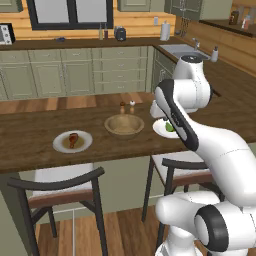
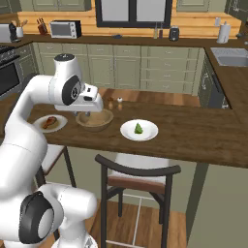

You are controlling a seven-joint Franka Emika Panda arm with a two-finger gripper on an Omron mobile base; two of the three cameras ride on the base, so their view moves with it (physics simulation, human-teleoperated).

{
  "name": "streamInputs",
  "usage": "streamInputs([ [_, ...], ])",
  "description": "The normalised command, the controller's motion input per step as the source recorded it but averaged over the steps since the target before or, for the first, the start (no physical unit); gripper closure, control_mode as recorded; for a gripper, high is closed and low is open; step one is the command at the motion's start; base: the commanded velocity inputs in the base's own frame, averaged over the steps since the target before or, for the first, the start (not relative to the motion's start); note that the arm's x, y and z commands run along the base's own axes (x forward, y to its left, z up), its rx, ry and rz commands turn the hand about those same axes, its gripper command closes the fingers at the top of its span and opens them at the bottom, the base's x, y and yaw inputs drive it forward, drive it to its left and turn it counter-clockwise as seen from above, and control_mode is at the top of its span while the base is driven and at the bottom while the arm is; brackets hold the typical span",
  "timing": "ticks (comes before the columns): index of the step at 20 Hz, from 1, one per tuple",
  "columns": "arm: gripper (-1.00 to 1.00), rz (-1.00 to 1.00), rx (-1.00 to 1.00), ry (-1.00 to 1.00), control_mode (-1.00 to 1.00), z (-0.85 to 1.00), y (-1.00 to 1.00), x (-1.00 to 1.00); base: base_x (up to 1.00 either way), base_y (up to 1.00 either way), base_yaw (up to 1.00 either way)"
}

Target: Pick the chicken drumstick and lemon wedge from their plates and place them in the bowl. Then put the bowl in the fridge.

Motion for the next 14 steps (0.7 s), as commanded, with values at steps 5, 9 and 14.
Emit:
streamInputs([
  [5,-1.0,0.0,0.0,0.0,1.0,0.0,0.0,0.0,0.01,0.04,0.0],
  [9,-1.0,0.0,0.0,0.0,1.0,0.0,0.0,0.0,0.51,0.6,-0.05],
  [14,-1.0,0.0,0.0,0.0,1.0,0.0,0.0,0.0,0.66,0.67,-0.02],
])
